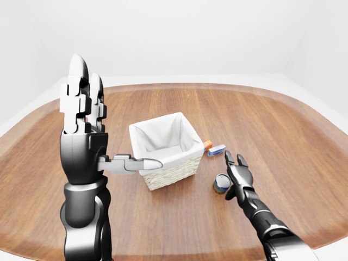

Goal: Pick up the alphabet soup and put it in the basket.

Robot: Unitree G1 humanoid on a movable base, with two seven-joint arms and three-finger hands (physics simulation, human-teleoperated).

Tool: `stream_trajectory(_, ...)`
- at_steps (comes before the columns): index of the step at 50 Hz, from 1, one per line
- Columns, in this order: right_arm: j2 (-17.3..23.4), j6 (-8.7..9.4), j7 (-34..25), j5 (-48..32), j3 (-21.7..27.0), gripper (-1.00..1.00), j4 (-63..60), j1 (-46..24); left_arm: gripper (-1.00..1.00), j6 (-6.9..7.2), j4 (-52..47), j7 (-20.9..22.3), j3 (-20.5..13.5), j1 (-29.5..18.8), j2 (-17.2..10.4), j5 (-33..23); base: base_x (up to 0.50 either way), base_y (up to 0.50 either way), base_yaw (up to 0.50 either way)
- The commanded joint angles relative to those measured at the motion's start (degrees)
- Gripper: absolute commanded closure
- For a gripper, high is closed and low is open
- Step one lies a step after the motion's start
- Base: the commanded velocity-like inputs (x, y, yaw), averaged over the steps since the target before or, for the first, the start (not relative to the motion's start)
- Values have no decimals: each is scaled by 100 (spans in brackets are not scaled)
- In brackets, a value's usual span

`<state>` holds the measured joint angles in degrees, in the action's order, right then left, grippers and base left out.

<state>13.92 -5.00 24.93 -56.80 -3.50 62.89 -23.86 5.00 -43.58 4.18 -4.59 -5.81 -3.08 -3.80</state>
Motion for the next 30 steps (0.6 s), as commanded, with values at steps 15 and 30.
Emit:
stream_trajectory(15, -48, 0, -284, -160, -23, -100, -421, -200, -100, 0, -14, 54, 77, 20, 33, -21, 0, 0, 0)
stream_trajectory(30, -211, 56, -442, -335, -59, -100, -710, -189, -100, 0, -28, 66, 95, 28, 39, -1, 0, 0, 0)
